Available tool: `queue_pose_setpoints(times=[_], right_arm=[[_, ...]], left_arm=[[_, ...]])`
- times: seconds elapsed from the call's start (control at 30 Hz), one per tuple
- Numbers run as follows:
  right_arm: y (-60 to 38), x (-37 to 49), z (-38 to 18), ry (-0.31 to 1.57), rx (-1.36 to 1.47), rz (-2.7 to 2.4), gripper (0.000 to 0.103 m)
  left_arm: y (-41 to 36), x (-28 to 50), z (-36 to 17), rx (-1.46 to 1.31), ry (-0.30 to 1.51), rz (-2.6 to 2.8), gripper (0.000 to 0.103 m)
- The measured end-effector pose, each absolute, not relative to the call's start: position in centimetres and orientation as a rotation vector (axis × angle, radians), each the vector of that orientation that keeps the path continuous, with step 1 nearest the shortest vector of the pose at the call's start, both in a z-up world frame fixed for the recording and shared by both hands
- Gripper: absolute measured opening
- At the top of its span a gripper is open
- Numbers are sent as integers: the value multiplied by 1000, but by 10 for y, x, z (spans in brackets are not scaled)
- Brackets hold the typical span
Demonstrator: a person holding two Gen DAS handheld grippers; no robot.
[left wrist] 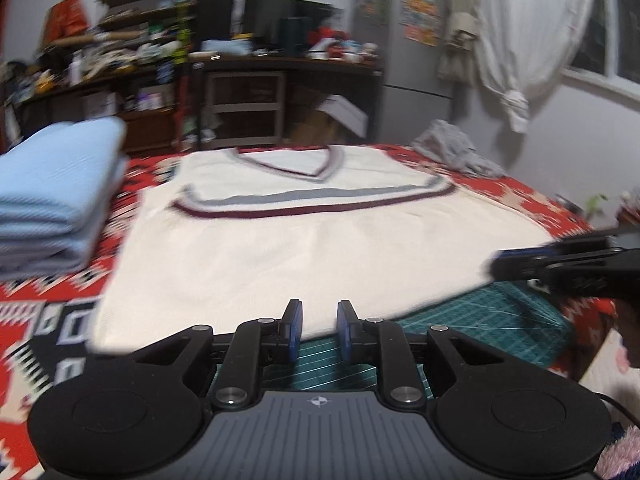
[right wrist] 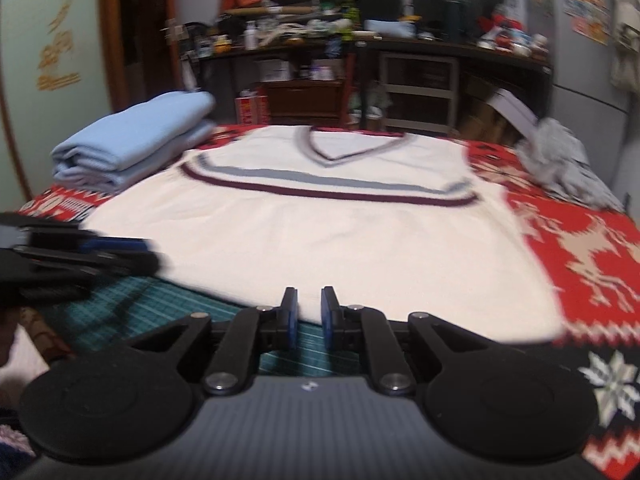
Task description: Fold clothes
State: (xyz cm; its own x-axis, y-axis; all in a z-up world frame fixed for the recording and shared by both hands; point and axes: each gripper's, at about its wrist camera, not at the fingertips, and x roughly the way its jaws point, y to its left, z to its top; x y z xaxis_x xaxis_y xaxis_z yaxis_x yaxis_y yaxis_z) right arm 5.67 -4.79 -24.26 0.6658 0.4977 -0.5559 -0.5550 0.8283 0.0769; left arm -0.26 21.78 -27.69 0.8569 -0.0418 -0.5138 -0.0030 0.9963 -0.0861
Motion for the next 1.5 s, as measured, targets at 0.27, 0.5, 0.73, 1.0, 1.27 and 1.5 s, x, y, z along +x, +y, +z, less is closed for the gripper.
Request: queue_pose_setpoints(times=[0.27, 0.5, 0.73, 1.0, 1.27, 1.5], right_arm=[[-141, 85, -243, 636, 25, 388, 12], [-173, 95, -239, 616, 70, 315, 24], [-165, 109, -249, 639, 95, 350, 25], [-165, 103, -249, 627, 104, 336, 5], [-191, 61, -238, 664, 128, 347, 5], [-203, 31, -238, 668, 77, 317, 10]], left_arm=[[276, -24, -274, -199, 543, 154, 20], [303, -33, -268, -234, 536, 224, 30], [300, -12, -276, -239, 559, 191, 30], [306, -20, -272, -237, 561, 186, 9], [301, -63, -265, -265, 628, 142, 9], [306, -80, -264, -272, 630, 180, 23]])
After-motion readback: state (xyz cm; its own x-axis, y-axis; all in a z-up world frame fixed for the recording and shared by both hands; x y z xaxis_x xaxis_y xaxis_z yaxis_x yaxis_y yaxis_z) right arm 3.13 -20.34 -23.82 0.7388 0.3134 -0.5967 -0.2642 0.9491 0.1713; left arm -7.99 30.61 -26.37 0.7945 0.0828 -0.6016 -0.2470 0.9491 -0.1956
